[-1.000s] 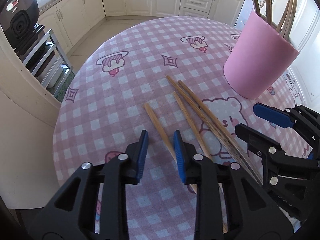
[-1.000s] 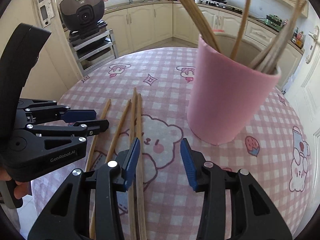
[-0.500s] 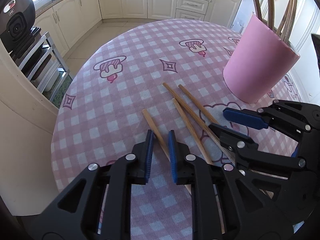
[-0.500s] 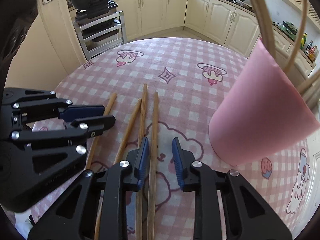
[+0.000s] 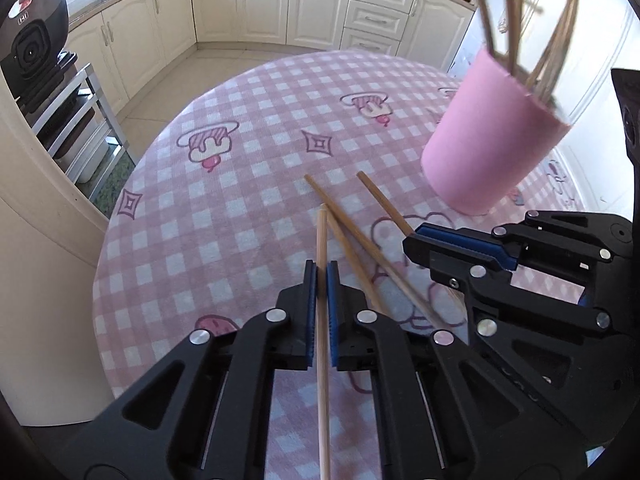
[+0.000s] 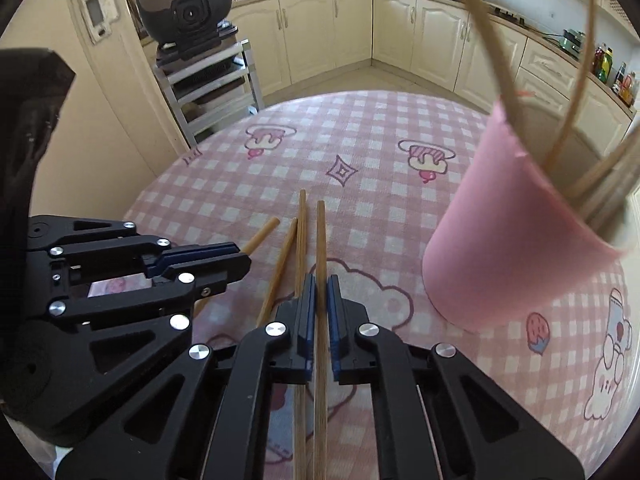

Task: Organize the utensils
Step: 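Lift the held chopsticks upright with both tools, then carry both upright chopsticks over the pink cup and lower them in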

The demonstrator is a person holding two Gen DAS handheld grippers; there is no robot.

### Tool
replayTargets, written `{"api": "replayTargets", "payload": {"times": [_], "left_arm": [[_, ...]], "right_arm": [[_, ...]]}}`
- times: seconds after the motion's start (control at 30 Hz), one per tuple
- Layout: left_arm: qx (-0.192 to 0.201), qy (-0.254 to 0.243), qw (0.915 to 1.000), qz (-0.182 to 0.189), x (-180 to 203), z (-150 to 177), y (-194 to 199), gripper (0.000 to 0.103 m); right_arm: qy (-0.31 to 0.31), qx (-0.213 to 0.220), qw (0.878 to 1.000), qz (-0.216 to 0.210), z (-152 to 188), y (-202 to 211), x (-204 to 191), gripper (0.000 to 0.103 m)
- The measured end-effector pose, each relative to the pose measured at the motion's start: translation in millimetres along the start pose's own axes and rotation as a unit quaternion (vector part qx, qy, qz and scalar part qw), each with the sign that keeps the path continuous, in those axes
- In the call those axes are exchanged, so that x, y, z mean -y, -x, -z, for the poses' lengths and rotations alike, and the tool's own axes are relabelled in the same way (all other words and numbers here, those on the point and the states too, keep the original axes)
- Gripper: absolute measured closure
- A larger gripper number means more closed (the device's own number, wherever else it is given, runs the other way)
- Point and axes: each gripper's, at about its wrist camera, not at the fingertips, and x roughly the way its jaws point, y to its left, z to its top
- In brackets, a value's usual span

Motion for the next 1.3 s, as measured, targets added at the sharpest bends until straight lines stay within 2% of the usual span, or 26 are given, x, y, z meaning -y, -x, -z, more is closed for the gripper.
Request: {"api": "replayTargets", "payload": {"times": [0.2, 0.37, 0.6, 0.77, 1.0, 1.3], "left_arm": [[0.053, -0.005, 0.9982, 0.028, 12.3, -3.2, 54.0, 0.098], [0.108, -0.016, 0.9928, 0.049, 23.6, -3.9, 108.5, 0.098], [0.16, -0.027, 0.9843, 0.069, 38.1, -3.7, 156.6, 0.098], [0.179, -0.033, 0.98, 0.079, 52.2, -4.8, 174.0, 0.098], [0.201, -0.045, 0.9748, 0.085, 69.4, -3.8, 188.9, 0.098], [0.23, -0.049, 0.9686, 0.081, 77.5, -24.0, 201.3, 0.098]], "right_arm": [[-0.008, 0.063, 0.998, -0.001, 4.7, 57.7, -0.3, 0.098], [-0.014, 0.121, 0.993, 0.005, 9.0, 108.5, -2.4, 0.098], [-0.021, 0.178, 0.984, 0.022, 18.4, 161.3, -2.8, 0.098], [-0.018, 0.213, 0.976, 0.037, 24.0, 187.8, -7.0, 0.098], [-0.023, 0.236, 0.97, 0.047, 25.8, 203.7, -4.3, 0.098], [-0.031, 0.27, 0.961, 0.057, 19.3, 226.1, 3.7, 0.098]]}}
